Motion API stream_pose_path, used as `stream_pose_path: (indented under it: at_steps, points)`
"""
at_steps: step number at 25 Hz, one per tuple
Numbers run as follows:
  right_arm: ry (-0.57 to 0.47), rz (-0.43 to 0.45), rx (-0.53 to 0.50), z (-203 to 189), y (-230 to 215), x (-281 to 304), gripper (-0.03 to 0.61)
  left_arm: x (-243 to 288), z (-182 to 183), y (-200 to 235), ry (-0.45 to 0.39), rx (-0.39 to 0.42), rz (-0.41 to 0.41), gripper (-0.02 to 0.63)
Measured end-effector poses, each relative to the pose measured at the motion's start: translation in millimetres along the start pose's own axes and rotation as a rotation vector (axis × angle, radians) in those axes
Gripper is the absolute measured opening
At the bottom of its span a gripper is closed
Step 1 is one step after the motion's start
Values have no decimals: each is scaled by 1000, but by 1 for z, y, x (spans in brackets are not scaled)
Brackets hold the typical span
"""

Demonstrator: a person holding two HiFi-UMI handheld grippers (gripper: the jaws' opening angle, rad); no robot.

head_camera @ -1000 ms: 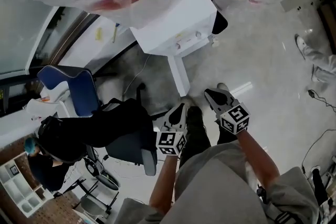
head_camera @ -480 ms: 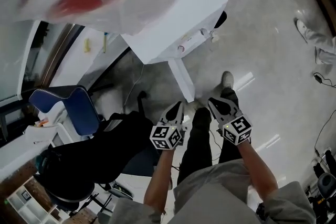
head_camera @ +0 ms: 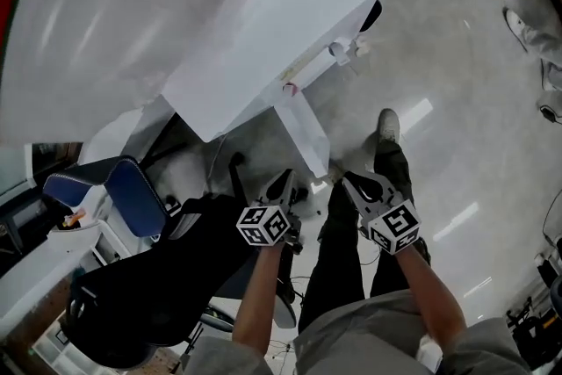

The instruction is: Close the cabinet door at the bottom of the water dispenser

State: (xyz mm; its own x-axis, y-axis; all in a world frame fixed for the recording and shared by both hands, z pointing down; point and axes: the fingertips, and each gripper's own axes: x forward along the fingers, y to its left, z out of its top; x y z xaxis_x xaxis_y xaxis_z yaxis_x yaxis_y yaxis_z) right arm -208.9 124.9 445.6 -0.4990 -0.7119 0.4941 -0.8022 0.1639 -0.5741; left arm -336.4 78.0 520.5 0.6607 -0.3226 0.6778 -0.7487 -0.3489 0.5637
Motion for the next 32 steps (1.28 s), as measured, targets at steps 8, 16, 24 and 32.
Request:
stream_pose_path:
  at_steps: [8,16,24,32]
  points:
    - [11,-49,-36,-41,-19,30,14,53,-30,34,68,-88,-52,71]
    - [41,-64,-43,-85,-21,69,73,91,-62,78,131,-167,-19,126]
    - [146,-143,-65,-136,-32,94,127,112,-67,85,120,-299,-74,130]
    - [184,-223,-46,-166,-56,97,144,124,-69,82,72,-370,-69,124]
